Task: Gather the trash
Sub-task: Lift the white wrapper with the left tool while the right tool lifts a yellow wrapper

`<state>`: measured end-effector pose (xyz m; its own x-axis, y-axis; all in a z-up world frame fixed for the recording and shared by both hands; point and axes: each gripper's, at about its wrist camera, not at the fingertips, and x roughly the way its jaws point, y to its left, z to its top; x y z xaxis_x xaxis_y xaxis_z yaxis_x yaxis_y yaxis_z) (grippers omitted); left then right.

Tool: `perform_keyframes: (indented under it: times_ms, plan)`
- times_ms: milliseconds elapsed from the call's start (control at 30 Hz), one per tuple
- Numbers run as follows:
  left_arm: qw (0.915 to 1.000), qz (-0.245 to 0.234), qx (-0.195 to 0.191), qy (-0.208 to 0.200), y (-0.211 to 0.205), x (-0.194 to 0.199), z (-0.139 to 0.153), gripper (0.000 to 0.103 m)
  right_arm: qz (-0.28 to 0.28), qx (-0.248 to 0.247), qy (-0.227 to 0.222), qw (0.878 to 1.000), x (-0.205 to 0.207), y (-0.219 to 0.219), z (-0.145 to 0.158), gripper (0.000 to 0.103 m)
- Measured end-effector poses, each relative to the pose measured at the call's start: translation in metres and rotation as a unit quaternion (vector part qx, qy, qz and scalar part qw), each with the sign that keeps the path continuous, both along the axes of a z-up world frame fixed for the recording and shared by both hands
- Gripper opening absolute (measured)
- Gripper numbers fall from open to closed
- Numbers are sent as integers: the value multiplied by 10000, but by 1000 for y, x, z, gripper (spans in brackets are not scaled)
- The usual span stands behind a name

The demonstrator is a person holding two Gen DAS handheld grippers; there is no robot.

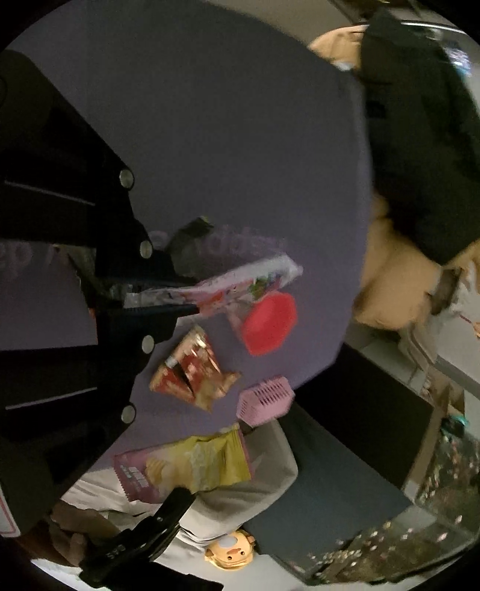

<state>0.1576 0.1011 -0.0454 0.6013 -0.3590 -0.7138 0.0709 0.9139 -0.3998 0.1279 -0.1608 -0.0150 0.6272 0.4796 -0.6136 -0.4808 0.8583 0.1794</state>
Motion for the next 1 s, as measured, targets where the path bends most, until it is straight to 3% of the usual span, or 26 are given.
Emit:
perform_keyframes:
  times_ms: [233, 433, 700, 1000]
  plan:
    - [9952, -9, 382, -897, -15, -23, 70, 8, 0, 120, -554, 9984, -11, -15, 38, 4]
    - [9842, -120, 822, -1561, -50, -44, 115, 8, -5, 76, -896, 9960, -20, -30, 56, 4]
    - [9723, -235, 1082, -2056, -100, -59, 139, 8, -258, 162, -1122, 9932, -26, -77, 71, 4]
    - [9696, -789, 1009, -2086, -163, -57, 145, 8, -821, 143, -1410, 9865, -32, -138, 90, 4]
